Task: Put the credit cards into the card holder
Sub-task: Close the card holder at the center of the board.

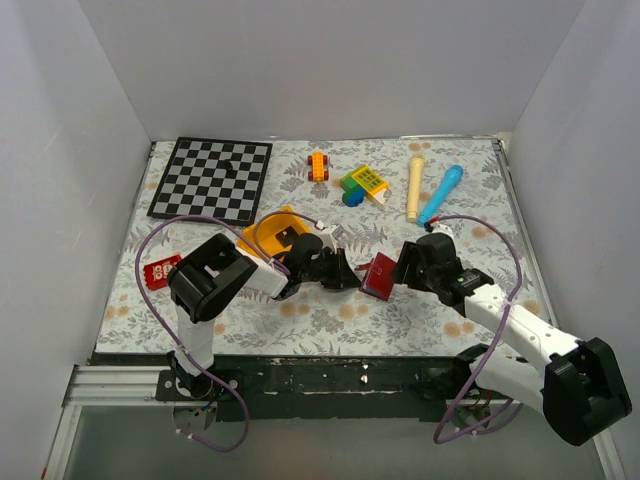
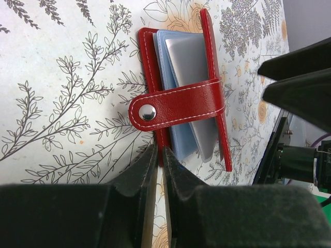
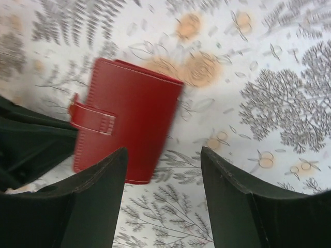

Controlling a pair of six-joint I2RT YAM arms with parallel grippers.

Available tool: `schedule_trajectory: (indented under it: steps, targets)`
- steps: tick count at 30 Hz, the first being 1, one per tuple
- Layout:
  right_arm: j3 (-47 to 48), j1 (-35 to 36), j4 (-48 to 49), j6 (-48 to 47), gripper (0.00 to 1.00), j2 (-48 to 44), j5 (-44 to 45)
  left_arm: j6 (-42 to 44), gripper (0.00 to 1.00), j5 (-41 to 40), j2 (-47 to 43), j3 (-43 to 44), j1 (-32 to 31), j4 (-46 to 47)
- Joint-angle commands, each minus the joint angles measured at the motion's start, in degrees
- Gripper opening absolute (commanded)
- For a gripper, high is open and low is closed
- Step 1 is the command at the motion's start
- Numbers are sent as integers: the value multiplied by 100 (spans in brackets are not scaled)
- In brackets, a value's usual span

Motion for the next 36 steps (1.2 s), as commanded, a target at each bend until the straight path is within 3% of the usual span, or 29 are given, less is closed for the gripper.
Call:
schedule_trajectory:
  steps: [1, 4, 10, 18, 28, 36]
  targets:
    - [-357, -185, 197, 371, 68, 32, -80, 107, 9, -59, -10, -105, -45, -580]
    - [-664, -369, 829, 450, 68, 85, -554, 142, 7, -155, -299, -236, -45, -720]
    - [-1139, -747, 1972, 688, 71, 392, -1389, 458, 8, -708, -1705, -606, -36, -1493]
    - [-1228, -897, 2844, 837, 73, 1209, -1821, 897, 10, -885, -2506, 218, -18, -2337]
    - [-1324, -933, 3388, 987, 53, 1974, -2059, 1241, 9, -402, -1040, 1626, -18, -2611]
    - [-1412, -959, 3626, 1092, 51, 2177, -2182, 1197, 8, -173, -485, 1767, -36, -2558]
